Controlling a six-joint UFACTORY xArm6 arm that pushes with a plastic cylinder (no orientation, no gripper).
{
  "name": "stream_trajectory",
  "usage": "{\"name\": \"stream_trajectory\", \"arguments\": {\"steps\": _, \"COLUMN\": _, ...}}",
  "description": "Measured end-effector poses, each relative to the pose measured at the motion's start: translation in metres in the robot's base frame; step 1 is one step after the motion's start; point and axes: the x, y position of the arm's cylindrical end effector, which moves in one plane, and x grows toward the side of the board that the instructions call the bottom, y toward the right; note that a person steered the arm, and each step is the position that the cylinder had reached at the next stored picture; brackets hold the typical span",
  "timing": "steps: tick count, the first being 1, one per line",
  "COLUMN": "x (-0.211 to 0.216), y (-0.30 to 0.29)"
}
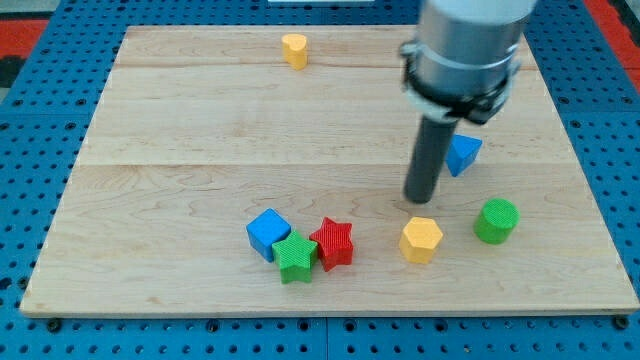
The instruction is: Move the blue triangle to the yellow heart
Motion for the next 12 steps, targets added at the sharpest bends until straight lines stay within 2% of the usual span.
{"name": "stream_trajectory", "arguments": {"steps": 1, "x": -0.007, "y": 0.053}}
{"name": "stream_trajectory", "arguments": {"steps": 2, "x": -0.050, "y": 0.059}}
{"name": "stream_trajectory", "arguments": {"steps": 3, "x": -0.042, "y": 0.106}}
{"name": "stream_trajectory", "arguments": {"steps": 4, "x": -0.055, "y": 0.125}}
{"name": "stream_trajectory", "arguments": {"steps": 5, "x": -0.120, "y": 0.078}}
{"name": "stream_trajectory", "arguments": {"steps": 6, "x": -0.157, "y": 0.008}}
{"name": "stream_trajectory", "arguments": {"steps": 7, "x": -0.129, "y": 0.061}}
{"name": "stream_trajectory", "arguments": {"steps": 8, "x": -0.121, "y": 0.110}}
{"name": "stream_trajectory", "arguments": {"steps": 9, "x": -0.085, "y": 0.092}}
{"name": "stream_trajectory", "arguments": {"steps": 10, "x": -0.117, "y": 0.011}}
{"name": "stream_trajectory", "arguments": {"steps": 11, "x": -0.120, "y": -0.034}}
{"name": "stream_trajectory", "arguments": {"steps": 12, "x": -0.079, "y": -0.034}}
